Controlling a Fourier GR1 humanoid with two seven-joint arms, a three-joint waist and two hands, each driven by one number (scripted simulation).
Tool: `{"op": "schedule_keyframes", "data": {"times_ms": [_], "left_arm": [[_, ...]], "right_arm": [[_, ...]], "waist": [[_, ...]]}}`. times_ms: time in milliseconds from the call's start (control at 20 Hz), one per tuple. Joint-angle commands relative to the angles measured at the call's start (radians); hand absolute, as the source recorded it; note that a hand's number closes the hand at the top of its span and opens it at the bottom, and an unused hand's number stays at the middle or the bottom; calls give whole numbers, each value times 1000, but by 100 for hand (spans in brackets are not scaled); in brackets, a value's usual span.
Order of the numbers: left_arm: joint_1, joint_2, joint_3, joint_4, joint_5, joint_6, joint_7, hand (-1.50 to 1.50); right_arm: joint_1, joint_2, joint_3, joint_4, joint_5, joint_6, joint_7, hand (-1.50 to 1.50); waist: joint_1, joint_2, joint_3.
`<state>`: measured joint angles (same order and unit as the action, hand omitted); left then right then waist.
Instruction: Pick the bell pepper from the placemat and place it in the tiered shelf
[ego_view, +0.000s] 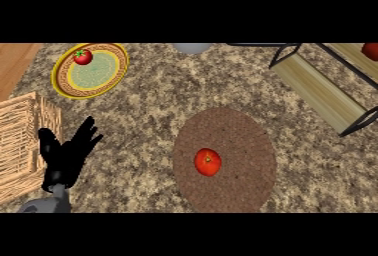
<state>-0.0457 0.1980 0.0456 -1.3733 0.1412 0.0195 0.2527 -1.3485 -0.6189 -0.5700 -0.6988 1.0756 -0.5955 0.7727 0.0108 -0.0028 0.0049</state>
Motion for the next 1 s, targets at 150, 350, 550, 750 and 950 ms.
{"op": "schedule_keyframes", "data": {"times_ms": [150,350,550,750,950], "left_arm": [[-12,11,21,32,10,1,53,0],[21,12,34,44,14,-13,8,0],[10,-19,3,9,-10,23,47,0],[81,37,53,-20,37,-36,51,0],[100,3,14,-56,3,-9,47,0]], "right_arm": [[79,-47,31,-137,122,-71,166,-150],[146,-102,-32,-260,105,-70,199,-150],[241,-87,-65,-484,87,-3,257,-150],[375,-93,-110,-720,24,163,304,-150],[515,-68,-152,-961,-79,286,312,-150]], "waist": [[-28,-3,-7],[-34,-5,-6],[-50,-11,-5],[-42,-12,-5],[-42,-11,-4]]}}
